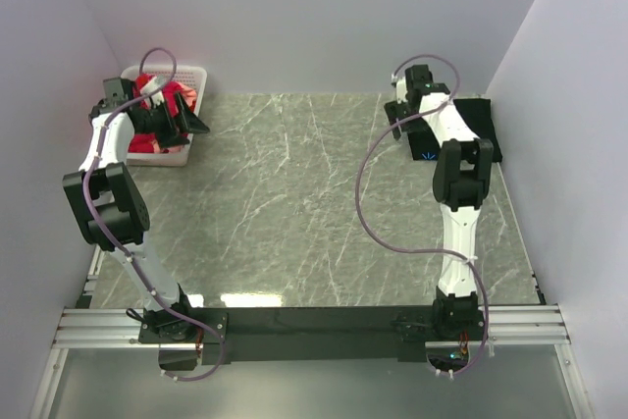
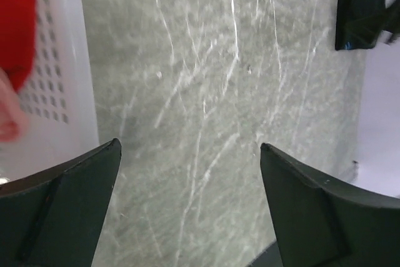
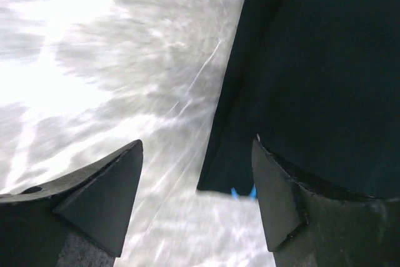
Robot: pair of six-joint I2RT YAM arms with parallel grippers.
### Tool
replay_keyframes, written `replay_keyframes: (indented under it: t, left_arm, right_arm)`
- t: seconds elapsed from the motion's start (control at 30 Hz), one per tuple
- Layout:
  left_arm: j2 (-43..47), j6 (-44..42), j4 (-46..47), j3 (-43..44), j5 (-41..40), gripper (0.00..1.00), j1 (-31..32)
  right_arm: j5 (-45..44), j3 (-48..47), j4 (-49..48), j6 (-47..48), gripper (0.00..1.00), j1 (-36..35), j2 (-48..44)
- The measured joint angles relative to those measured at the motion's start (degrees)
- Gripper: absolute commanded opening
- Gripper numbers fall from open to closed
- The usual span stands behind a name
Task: Fold and stack the t-shirts
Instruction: Neatly place the folded tshirt to the corner
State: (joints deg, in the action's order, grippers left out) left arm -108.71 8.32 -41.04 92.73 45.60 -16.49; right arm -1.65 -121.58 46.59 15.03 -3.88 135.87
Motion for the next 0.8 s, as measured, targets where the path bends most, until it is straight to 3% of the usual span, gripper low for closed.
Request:
replay_keyframes:
  t: [0.2, 0.37, 0.47, 0.6, 0.8]
  left_arm:
    - [-2.62, -4.33, -2.36, 13.11, -7.41, 1.00, 2.89]
    - [-8.04, -10.78, -6.32, 27.85, -15.04, 0.99, 10.78]
    - [-8.17, -11.76, -6.56, 27.36, -19.45, 0.99, 15.80]
    - [-8.13, -12.37, -4.81, 22.01, -24.68, 0.99, 21.16]
    - [-8.13, -12.33, -2.56, 12.13, -29.07, 0.99, 23.19]
  right_arm:
    - [4.22, 0.09, -0.46, -2.21, 0.81, -0.02, -11.96]
    - [8.72, 0.11, -1.29, -5.77, 0.82, 0.15, -20.39]
    - [11.80, 2.51, -2.32, -8.28, 0.82, 0.44, -23.06]
    - [16.50, 12.63, -3.74, -10.62, 0.83, 0.72, -25.57]
    - [20.74, 26.97, -3.91, -11.21, 0.86, 0.22, -26.77]
